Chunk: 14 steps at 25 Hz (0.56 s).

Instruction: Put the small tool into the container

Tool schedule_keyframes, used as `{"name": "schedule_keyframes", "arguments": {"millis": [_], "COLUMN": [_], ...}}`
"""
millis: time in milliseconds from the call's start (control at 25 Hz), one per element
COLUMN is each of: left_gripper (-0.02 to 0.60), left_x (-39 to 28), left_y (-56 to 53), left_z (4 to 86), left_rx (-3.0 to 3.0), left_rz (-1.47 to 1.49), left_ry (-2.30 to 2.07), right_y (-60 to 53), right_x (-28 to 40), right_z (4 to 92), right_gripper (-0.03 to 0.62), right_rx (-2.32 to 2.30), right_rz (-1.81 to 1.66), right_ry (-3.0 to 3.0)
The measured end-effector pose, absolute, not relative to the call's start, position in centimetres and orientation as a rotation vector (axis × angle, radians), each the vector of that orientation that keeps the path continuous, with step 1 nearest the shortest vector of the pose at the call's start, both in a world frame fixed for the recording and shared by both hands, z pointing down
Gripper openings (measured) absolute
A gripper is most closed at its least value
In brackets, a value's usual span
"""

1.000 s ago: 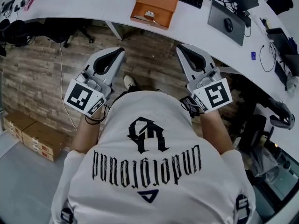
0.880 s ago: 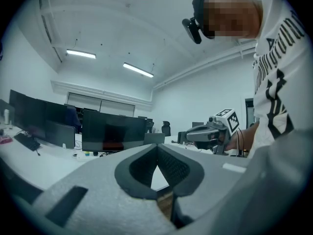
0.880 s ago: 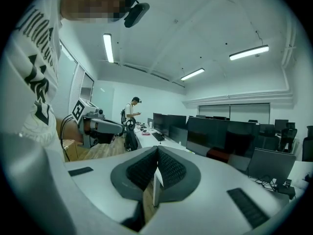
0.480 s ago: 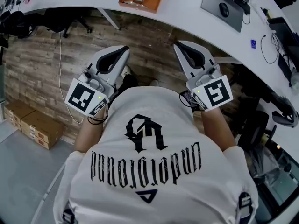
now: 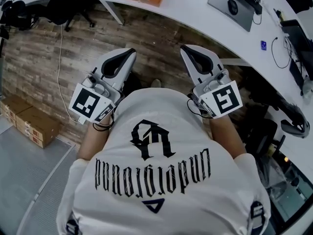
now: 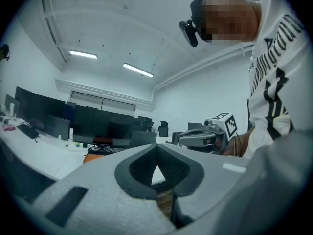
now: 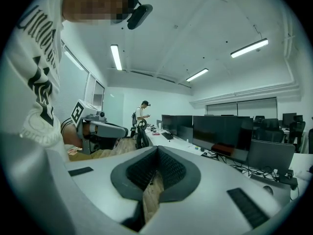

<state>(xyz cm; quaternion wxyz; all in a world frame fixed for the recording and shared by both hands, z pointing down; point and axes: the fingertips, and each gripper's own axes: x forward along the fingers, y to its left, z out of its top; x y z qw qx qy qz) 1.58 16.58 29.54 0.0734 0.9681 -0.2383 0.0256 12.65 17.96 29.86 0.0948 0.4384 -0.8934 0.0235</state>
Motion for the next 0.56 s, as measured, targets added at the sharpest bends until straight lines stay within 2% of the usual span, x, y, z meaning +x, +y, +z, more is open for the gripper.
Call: {"name": "schedule_keyframes", "arguments": {"millis": [560], "left_gripper": [0.014], "left_x": [1.52], "left_y": [16.81], "left_z": [29.42], "left_rx": [2.904], "left_rz": [0.072], "left_ry": [-0.743], "right_y": [17.69], "right_x": [12.40], "right_z": [29.96], "right_gripper": [0.015], "right_rx": [1.267], "right_rz": [0.067], "right_ry": [-2.667]}}
